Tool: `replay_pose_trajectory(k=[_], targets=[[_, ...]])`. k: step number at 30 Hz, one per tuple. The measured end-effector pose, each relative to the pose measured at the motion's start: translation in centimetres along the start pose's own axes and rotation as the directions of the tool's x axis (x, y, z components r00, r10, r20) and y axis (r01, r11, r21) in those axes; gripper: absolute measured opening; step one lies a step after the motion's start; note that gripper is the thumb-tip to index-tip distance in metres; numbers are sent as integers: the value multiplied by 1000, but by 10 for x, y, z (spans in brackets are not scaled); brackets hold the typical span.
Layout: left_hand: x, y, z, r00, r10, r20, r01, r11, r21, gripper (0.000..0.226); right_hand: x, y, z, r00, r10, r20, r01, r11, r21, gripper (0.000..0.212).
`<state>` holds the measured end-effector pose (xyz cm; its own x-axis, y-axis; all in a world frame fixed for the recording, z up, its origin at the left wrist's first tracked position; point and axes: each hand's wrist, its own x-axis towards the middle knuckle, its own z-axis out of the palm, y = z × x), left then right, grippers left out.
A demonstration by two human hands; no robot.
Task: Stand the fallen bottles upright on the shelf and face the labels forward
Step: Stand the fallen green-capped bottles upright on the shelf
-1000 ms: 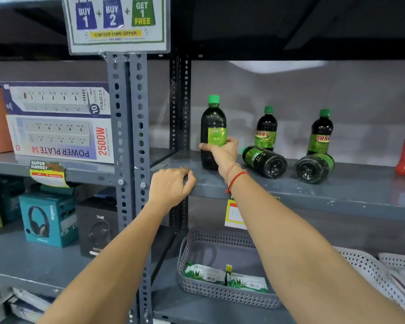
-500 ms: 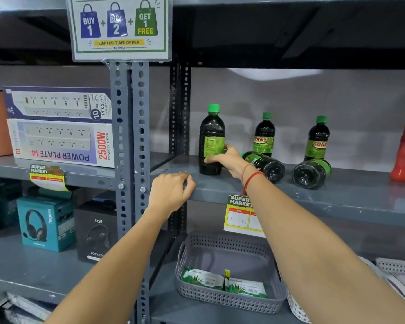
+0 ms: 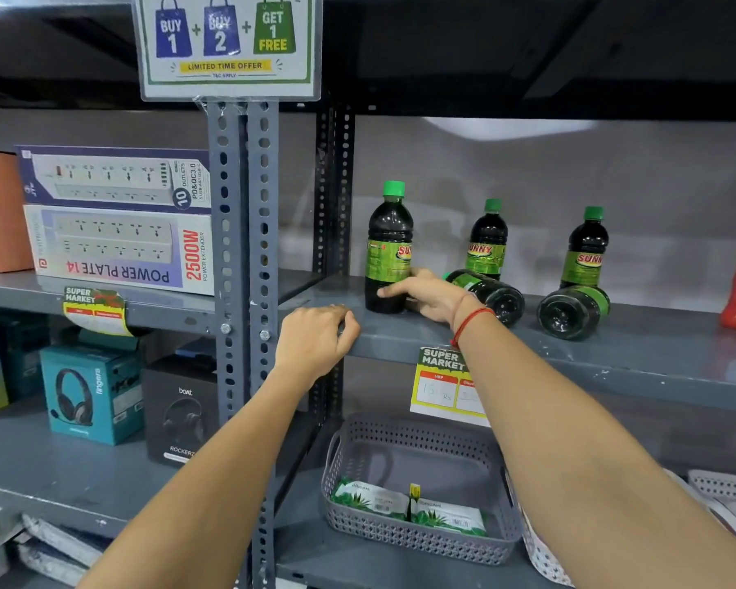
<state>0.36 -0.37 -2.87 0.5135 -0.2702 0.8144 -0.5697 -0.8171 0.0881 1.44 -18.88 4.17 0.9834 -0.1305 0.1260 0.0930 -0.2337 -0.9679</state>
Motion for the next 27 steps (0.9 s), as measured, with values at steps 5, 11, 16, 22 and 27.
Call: replay_pose_trajectory(k=[5,11,16,22,27], targets=[[0,-1,1,1000,5,-4,-5,1000,4,64,8,3,23,962,-133,-237,33,922,-385,73],[-1,-2,2,1000,16,-15,-16,1000,-21,61,18,6,34,969,-61,-238,-26,939,-343,106],[0,-2,2,1000,19,-16,-20,1000,-20,59,19,7,10,999,-42,-27,39,992,-120,66],[0,-3,3,1000,14,-13,-15,1000,-9,59,19,10,19,982,-100,-159,50,954,-294,87],[2,-3,1,999,44,7,-43,999,-9,63,18,11,24,974,-129,-184,64,944,-323,91]])
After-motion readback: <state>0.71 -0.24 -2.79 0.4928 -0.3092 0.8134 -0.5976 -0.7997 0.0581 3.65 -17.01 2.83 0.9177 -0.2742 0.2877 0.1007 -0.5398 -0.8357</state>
